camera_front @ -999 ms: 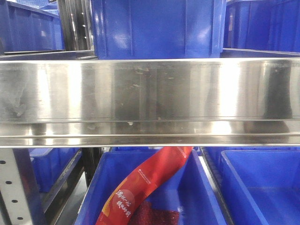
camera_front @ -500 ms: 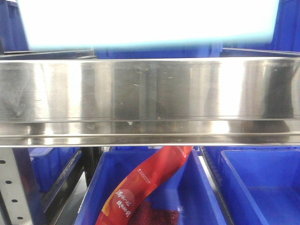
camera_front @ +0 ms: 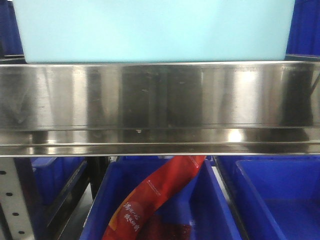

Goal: Move two blue bins to right shelf middle
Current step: 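Lower the light-blue bin onto the upper shelf with both grippers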

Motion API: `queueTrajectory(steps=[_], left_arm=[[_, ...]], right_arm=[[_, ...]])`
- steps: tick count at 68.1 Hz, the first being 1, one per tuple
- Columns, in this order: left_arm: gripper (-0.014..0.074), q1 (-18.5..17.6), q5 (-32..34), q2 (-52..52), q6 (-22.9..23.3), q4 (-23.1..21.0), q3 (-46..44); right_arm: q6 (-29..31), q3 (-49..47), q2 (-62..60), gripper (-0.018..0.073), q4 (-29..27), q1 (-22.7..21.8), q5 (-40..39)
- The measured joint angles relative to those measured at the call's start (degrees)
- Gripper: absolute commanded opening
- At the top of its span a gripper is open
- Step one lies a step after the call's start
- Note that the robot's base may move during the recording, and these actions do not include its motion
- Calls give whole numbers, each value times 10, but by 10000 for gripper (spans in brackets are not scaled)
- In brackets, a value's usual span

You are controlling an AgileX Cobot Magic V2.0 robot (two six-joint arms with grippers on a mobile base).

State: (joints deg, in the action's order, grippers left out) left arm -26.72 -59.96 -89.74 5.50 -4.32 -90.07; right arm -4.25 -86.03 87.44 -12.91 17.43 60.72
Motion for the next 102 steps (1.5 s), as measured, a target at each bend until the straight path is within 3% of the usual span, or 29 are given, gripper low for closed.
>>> queueTrajectory(steps=[8, 13, 22, 36, 45, 54, 61, 64, 80, 102], left_arm=[[444, 0, -5, 0, -13, -5, 0], [507, 0, -1, 1, -16, -9, 0], [546, 0, 5, 2, -20, -10, -2], [525, 0, 6, 30, -21, -10, -9], [407, 0, 8, 69, -21, 1, -14], [153, 0, 11, 123, -21, 12, -15], [-109, 0, 22, 161, -22, 20, -9], [-110, 0, 28, 182, -23, 24, 2], [-111, 0, 106, 285, 5, 49, 135], [-111, 0, 279, 476, 25, 69, 393]], right_arm=[[1, 0, 0, 442, 4, 0, -20], [1, 0, 0, 574, 7, 0, -27], [1, -3, -1, 560, 8, 0, -29], [1, -23, -21, 558, 21, 0, -29], [1, -33, -59, 467, 34, 0, -36], [1, -34, -105, 171, 59, 0, -37], [2, -17, -146, -96, 91, 0, -43], [2, 0, -164, -167, 102, 0, -48], [2, 151, -267, -162, 120, 0, -130], [3, 405, -417, -162, 120, 0, -302]])
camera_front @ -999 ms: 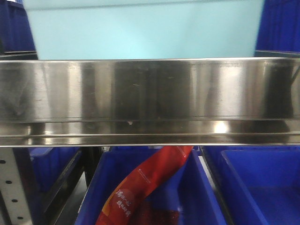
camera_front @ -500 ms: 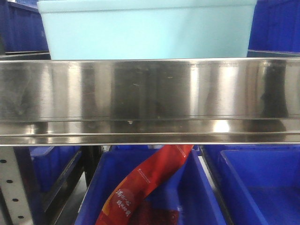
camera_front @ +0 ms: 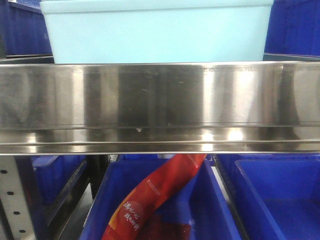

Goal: Move two blue bins to right shelf middle
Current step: 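Lower the light-blue bin onto the upper shelf with both grippers, then open both grippers and pull them back from the bin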

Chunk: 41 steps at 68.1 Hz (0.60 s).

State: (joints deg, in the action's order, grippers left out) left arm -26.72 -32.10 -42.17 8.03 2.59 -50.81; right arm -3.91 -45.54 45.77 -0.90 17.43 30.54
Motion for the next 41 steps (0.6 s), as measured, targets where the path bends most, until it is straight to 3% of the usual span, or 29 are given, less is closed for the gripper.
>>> queueTrajectory(steps=[20, 41], left_arm=[[-111, 0, 85, 152, 1, 5, 178], [-111, 0, 136, 203, 1, 5, 230]], right_arm=[[2, 184, -142, -162, 28, 0, -128], [4, 239, -243, -162, 44, 0, -181]])
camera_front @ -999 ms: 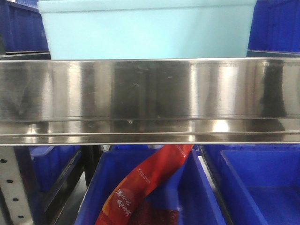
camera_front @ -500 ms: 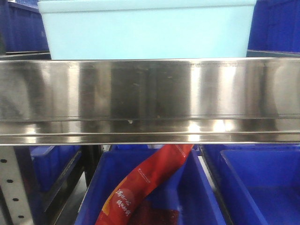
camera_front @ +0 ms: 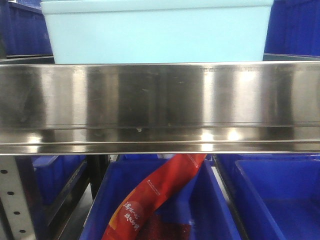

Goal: Move two blue bins to right shelf middle
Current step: 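Open both grippers and pull them back from the bin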

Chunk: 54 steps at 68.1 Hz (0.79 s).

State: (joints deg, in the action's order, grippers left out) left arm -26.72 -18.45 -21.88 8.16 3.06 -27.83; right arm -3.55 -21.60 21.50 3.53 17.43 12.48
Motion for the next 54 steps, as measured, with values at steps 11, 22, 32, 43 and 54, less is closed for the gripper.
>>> queueTrajectory(steps=[11, 22, 32, 43, 54], left_arm=[[-111, 0, 4, 0, 0, 0, 0], [-111, 0, 4, 0, 0, 0, 0], [-111, 0, 5, 0, 0, 0, 0], [-111, 0, 6, 0, 0, 0, 0], [-111, 0, 6, 5, -1, 0, 1]], right_arm=[[0, 0, -1, -162, 0, 0, -4], [0, 0, -1, -162, 0, 0, -4], [1, 0, -1, -162, 0, 0, -4], [1, 0, -1, -162, 0, 0, -4], [1, 0, -1, -162, 0, 0, -4]])
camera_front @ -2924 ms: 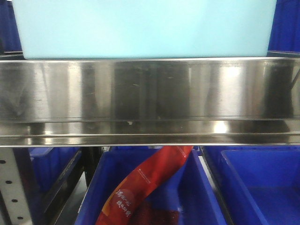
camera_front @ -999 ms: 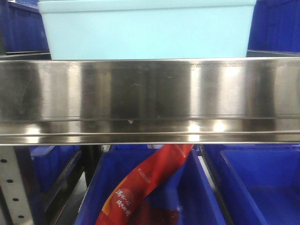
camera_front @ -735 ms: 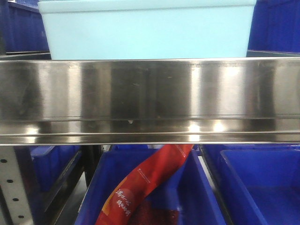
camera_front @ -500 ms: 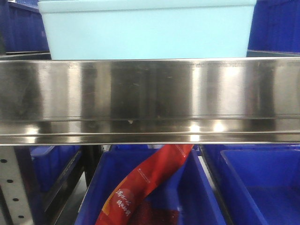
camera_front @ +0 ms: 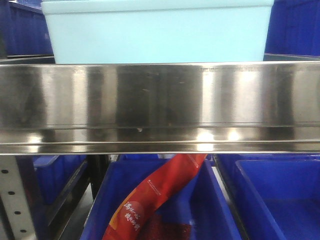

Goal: Move two blue bins to right shelf middle
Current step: 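Open both grippers and pull them back from the bin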

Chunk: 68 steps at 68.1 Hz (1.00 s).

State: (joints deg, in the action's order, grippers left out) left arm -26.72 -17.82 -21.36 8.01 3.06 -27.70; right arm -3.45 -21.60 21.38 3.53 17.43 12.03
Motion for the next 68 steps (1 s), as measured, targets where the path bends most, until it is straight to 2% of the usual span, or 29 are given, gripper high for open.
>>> queueTrajectory(steps=[7, 16, 24, 34, 47, 68], left_arm=[[-111, 13, 6, 20, -29, 0, 9], [-111, 67, 22, 70, -66, -9, 46], [-111, 119, 37, 123, -74, -31, 100], [-111, 161, 65, 187, -77, -36, 182], [-111, 175, 134, 210, -80, -38, 271], [-111, 175, 160, 210, -80, -38, 278]], right_arm=[[0, 0, 0, -162, 0, 0, 0], [0, 0, 0, -162, 0, 0, 0], [0, 0, 0, -162, 0, 0, -3], [0, 0, 0, -162, 0, 0, -4], [0, 0, 0, -162, 0, 0, -6], [0, 0, 0, -162, 0, 0, -8]])
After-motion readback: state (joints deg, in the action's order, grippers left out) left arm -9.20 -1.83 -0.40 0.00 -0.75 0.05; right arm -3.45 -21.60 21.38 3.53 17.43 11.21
